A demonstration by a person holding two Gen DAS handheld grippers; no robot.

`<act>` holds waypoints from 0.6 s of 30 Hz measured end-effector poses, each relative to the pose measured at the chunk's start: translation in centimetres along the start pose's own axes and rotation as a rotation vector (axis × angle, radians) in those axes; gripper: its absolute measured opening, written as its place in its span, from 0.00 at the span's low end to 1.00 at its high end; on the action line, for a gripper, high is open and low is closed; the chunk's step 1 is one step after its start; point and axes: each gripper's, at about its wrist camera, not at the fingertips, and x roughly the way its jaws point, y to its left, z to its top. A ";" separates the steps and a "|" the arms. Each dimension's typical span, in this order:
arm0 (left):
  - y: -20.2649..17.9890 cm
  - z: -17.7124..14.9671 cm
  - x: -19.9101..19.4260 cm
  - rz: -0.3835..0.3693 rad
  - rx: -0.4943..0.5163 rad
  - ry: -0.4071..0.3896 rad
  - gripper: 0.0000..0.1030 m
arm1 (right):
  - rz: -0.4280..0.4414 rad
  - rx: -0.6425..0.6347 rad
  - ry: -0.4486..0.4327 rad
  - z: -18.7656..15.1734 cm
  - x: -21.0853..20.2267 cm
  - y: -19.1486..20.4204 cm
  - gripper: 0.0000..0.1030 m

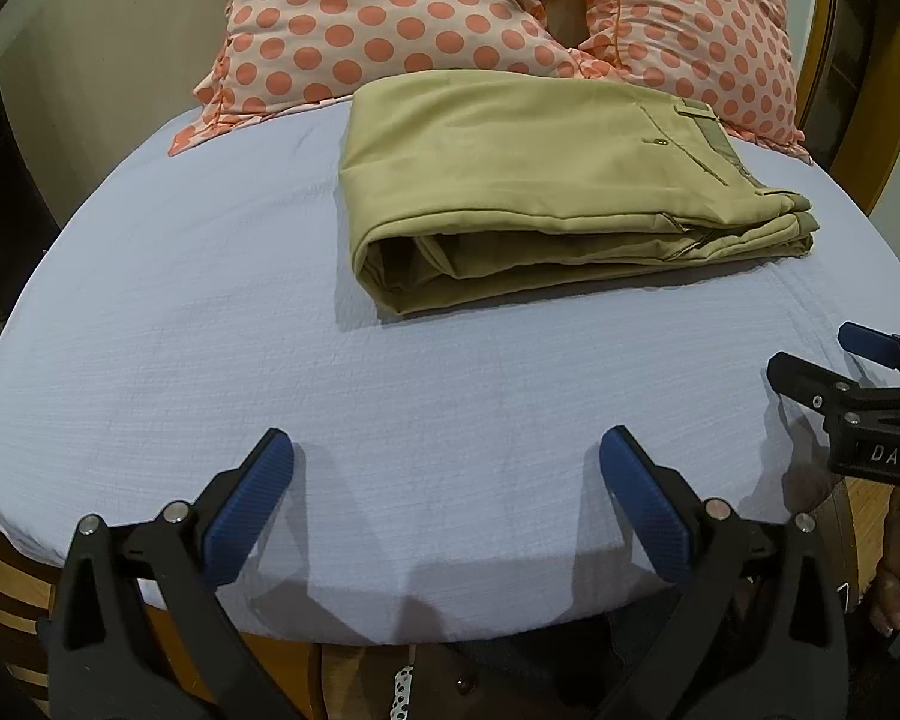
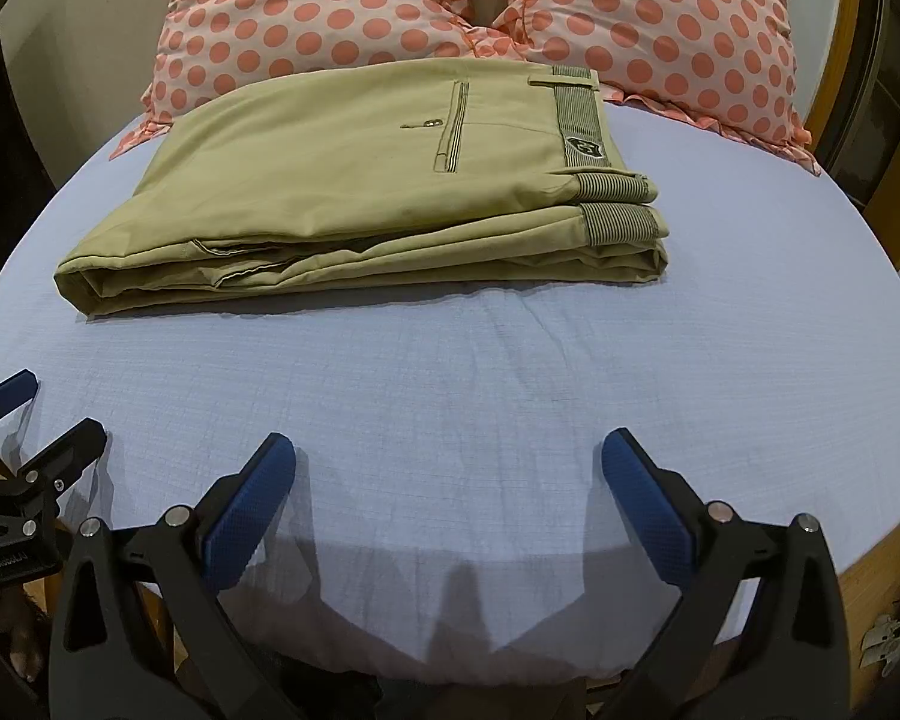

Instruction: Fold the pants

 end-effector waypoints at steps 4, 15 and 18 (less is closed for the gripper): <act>0.1 0.0 0.0 -0.002 0.002 0.000 0.98 | 0.001 0.000 0.001 0.0 0.0 0.0 0.99; 0.1 0.0 0.0 -0.002 0.002 0.000 0.98 | 0.001 -0.001 0.001 0.0 0.0 0.0 0.99; 0.1 0.0 0.0 -0.002 0.002 -0.001 0.98 | 0.001 -0.001 0.001 0.0 0.0 0.0 0.99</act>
